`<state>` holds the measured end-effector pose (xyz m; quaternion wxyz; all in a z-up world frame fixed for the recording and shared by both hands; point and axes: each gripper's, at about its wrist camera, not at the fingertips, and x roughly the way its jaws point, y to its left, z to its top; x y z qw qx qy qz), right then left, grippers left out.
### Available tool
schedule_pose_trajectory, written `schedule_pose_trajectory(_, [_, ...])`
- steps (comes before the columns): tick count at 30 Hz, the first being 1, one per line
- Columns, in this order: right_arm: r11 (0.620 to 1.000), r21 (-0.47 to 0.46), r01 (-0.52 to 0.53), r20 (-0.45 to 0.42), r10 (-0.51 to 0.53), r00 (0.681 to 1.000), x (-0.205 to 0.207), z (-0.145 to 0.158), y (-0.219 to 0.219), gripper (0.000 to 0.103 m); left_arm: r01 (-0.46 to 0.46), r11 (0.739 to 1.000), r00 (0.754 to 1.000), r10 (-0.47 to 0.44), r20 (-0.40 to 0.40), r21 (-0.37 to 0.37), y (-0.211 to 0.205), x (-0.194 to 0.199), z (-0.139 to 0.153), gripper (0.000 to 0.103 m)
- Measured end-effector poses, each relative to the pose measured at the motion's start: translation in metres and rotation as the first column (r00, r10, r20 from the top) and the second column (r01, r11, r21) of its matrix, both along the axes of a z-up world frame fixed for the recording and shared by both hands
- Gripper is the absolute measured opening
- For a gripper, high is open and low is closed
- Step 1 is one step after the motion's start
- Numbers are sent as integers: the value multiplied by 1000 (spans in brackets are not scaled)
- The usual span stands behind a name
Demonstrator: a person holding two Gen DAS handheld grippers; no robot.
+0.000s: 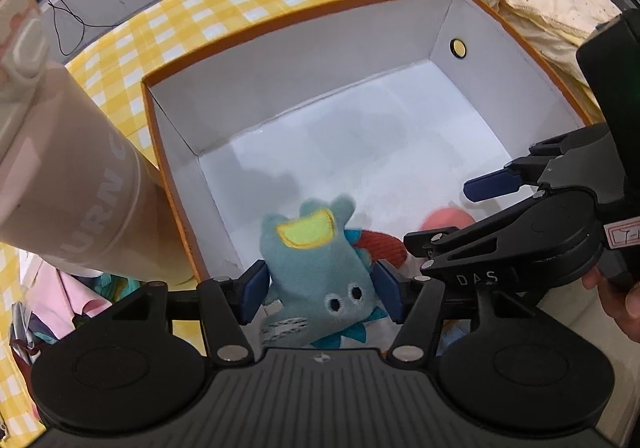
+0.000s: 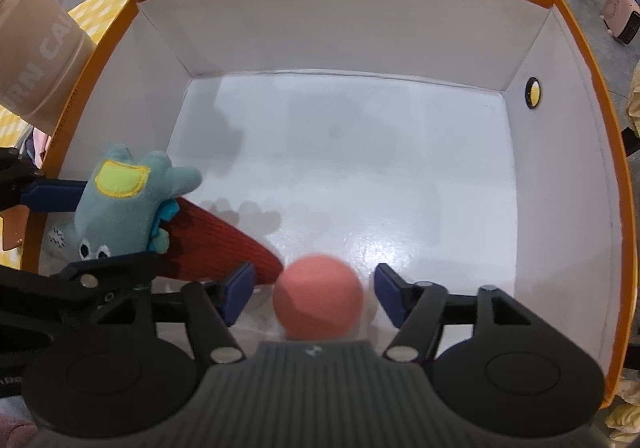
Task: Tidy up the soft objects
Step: 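Open the left gripper over the box while the right gripper releases the pink ball, then move both grippers back from the box to the pile of soft items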
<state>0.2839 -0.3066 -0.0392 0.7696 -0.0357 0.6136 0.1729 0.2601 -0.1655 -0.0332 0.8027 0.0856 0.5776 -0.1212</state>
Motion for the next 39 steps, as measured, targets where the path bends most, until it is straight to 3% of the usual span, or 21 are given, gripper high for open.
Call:
schedule_pose_trajectory(4, [1000,-1,15,11,-15,1000,-1,4,-3,73,3,1000,999,-2,45,-13,2,-5,8,87])
schedule_pose_trajectory(10, [1000,10,22,38,-22,999,-9,17,-6,78,-6,999,997,10,78,-52,8,-18,22,86])
schedule_pose_trajectory(19, [998,19,59,168,-62,984,-34,54,-5,84,15,989,969,22,247,-147,29,-60,50,86])
schedule_pose_trajectory(24, [995,46,91,308,-100,946,-64,81,3,85,23,981,923,53,380,-194,51,-91,68,86])
schedule_pose_trajectory(29, [984,132,121,412,-165,896,-98,102,14,85,21,976,874,88,478,-218,78,-122,76,86])
schedule_pose_trajectory(36, [972,229,58,533,-174,828,-136,117,59,87,-103,963,812,226,539,-248,130,-154,70,86])
schedule_pose_trajectory(39, [963,271,3,559,-160,813,-150,117,85,87,-166,959,794,268,546,-228,153,-160,66,86])
